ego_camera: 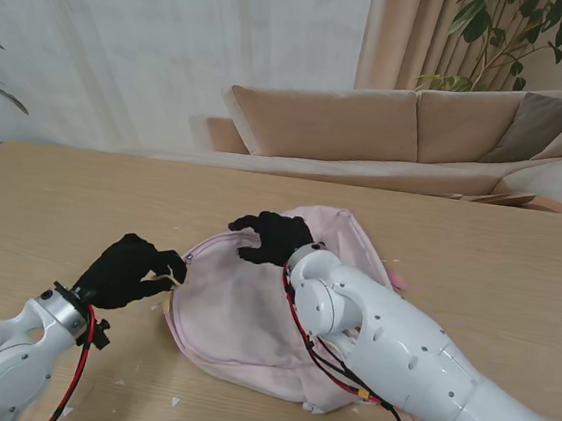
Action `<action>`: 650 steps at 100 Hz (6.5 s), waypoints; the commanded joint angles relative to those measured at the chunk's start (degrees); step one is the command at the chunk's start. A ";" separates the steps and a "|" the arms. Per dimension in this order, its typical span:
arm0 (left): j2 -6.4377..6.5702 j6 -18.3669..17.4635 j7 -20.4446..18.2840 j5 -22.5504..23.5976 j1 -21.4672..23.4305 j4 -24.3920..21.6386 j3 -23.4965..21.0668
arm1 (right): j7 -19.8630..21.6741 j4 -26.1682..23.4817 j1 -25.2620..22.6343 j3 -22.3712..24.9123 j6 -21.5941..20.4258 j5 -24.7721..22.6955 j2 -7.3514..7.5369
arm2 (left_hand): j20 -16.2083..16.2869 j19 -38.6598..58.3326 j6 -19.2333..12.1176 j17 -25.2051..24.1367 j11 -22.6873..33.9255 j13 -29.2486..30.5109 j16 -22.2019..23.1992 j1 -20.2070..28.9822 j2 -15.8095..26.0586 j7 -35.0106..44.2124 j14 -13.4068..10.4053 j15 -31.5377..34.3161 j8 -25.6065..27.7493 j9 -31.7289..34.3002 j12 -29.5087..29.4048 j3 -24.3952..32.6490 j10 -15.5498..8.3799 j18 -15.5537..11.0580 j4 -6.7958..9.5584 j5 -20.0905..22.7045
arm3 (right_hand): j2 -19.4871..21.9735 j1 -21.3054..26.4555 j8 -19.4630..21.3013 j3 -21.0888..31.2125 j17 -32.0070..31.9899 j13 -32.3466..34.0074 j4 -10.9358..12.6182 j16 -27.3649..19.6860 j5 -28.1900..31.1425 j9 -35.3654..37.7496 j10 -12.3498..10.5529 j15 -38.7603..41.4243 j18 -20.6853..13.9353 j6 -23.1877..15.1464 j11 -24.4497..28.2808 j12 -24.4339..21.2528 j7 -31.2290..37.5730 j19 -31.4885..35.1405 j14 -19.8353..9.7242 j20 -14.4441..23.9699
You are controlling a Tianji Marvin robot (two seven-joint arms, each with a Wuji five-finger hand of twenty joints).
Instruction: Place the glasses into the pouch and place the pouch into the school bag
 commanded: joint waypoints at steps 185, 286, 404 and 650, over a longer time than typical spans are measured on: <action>0.55 -4.20 -4.21 0.89 4.01 -0.87 -0.03 | -3.32 15.54 9.21 0.33 10.41 15.84 -9.04 | 0.80 0.62 -3.44 -0.77 0.33 -0.67 0.04 2.68 4.19 3.08 0.46 0.50 2.39 0.91 0.78 2.26 0.61 0.56 1.75 3.00 | -7.32 10.47 12.47 20.47 6.67 21.08 -12.34 6.72 37.04 40.91 11.04 19.00 2.03 15.93 15.91 9.14 34.25 11.72 3.52 4.94; 0.41 -1.92 -4.34 -1.14 -1.15 0.43 2.41 | 0.49 9.82 7.26 -1.89 -1.64 2.32 -2.93 | 0.83 0.71 -3.52 -0.67 0.12 -0.69 -0.01 2.57 4.17 3.01 0.42 0.35 2.48 0.87 0.69 2.47 0.45 0.55 1.68 3.02 | -15.27 1.66 -2.37 17.86 -8.37 -7.58 -7.01 -2.17 -5.98 -8.56 -0.53 -7.17 -3.15 -2.75 -4.76 -5.37 -3.67 -6.40 -0.95 3.11; 0.24 -6.78 -3.83 -2.21 1.62 -2.12 -0.39 | -4.76 27.53 16.86 -16.27 -13.41 1.39 -11.65 | 0.87 0.81 -3.74 -0.46 0.55 -0.33 0.13 2.45 4.28 3.17 0.34 0.64 2.82 1.01 0.86 2.58 0.37 0.64 1.62 3.00 | -6.50 9.87 -3.39 11.28 -7.56 -6.40 -13.97 -3.11 27.80 2.51 -5.27 -4.61 -4.47 -12.53 -4.51 -6.41 30.11 -6.84 -3.32 3.18; 0.79 -5.41 -6.18 -2.24 0.19 -0.66 2.85 | -1.02 17.00 15.09 -12.09 -15.60 -5.87 -3.52 | 0.76 0.53 -3.70 -0.63 -0.40 -0.64 -0.32 2.38 4.15 3.13 0.31 -0.03 2.52 0.92 0.65 2.85 0.27 0.50 1.57 3.01 | -16.88 9.94 -0.61 26.13 -9.55 -9.17 -7.43 -5.16 6.28 -5.88 -1.82 -9.74 -4.46 -9.25 -5.92 -7.97 4.13 -11.63 -4.29 -1.08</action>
